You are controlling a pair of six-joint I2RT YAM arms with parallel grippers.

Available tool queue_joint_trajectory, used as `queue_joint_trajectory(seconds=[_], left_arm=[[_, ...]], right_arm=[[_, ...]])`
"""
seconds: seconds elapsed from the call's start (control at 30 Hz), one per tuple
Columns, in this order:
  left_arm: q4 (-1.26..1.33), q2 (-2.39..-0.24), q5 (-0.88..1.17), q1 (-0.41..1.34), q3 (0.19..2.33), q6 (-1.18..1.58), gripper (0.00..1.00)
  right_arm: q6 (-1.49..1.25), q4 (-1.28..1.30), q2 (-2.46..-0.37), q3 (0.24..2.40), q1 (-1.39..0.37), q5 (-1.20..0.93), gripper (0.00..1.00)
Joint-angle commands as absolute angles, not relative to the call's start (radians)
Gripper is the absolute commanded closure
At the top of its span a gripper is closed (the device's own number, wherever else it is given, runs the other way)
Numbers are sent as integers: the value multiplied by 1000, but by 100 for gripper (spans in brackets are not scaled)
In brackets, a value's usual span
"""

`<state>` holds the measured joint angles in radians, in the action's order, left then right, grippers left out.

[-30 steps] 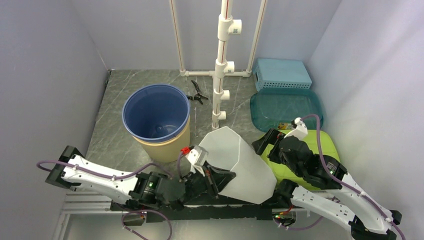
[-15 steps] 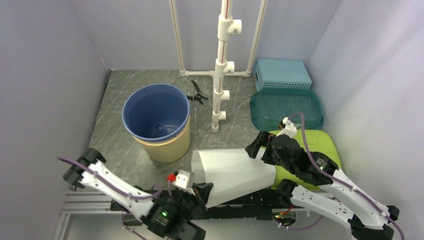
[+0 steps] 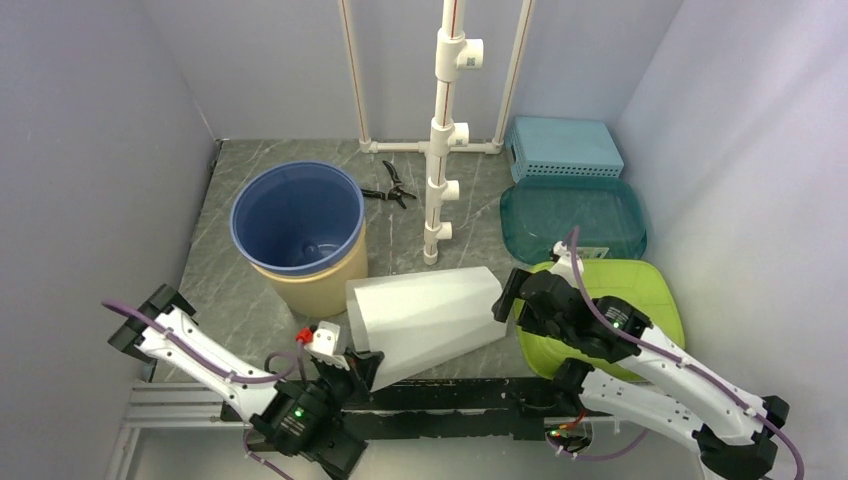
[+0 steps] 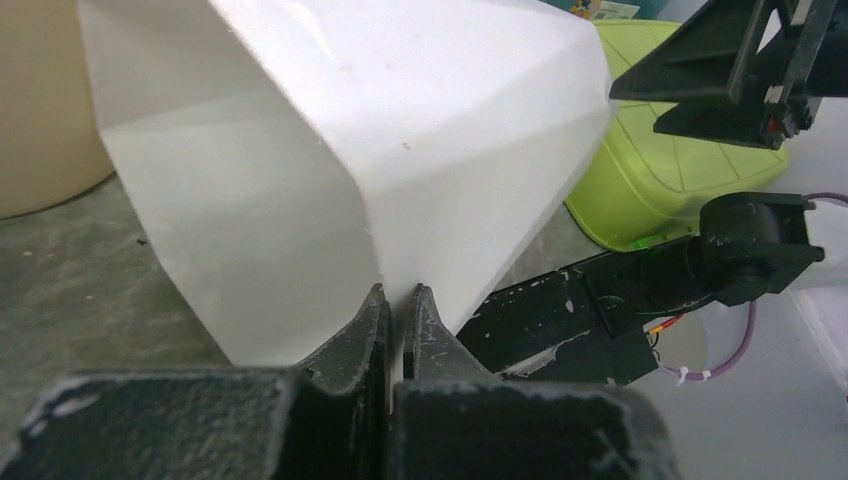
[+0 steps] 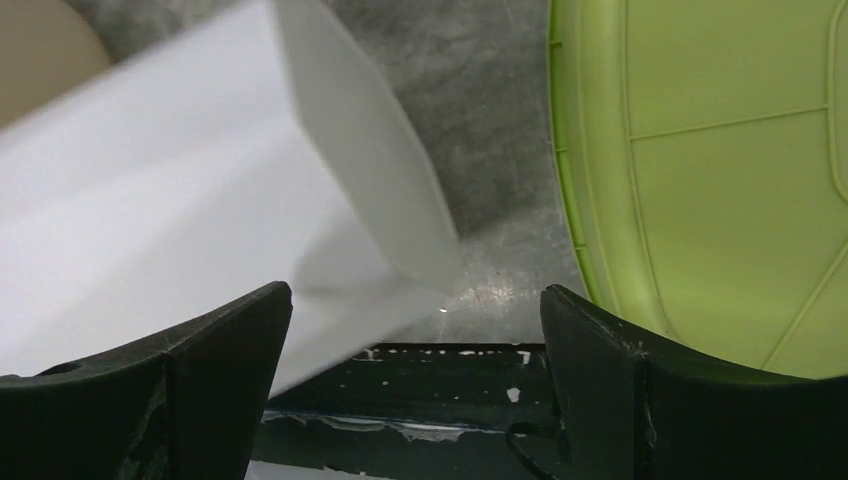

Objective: Turn the large container upside down

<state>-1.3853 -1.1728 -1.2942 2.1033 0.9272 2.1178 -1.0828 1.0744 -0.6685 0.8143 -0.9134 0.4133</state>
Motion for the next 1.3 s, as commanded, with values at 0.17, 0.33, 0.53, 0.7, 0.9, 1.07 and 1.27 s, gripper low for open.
queue_joint_trajectory(seconds=[0.17, 0.33, 0.53, 0.7, 0.9, 1.07, 1.27], left_arm=[[-1567, -1117, -1166, 2092, 914, 2281, 91], [-1360, -1079, -1163, 2089, 908, 1983, 71], [-1115, -1099, -1086, 2043, 907, 1642, 43], [-1201, -1165, -1073, 2037, 976, 1676, 13], [-1209, -1242, -983, 2031, 1090, 1558, 6], [-917, -1197, -821, 1994, 1118, 1130, 6], [-877, -1273, -741, 1940, 1348, 838, 6]], right_arm=[[-1018, 910, -739, 753, -916, 294, 0], [-991, 849, -749, 769, -917, 290, 0], [-948, 848, -806, 819, -915, 296, 0], [-867, 812, -843, 873, -916, 249, 0], [-755, 753, -852, 926, -917, 195, 0], [-728, 761, -883, 956, -917, 176, 0], [-722, 724, -858, 936, -916, 153, 0]])
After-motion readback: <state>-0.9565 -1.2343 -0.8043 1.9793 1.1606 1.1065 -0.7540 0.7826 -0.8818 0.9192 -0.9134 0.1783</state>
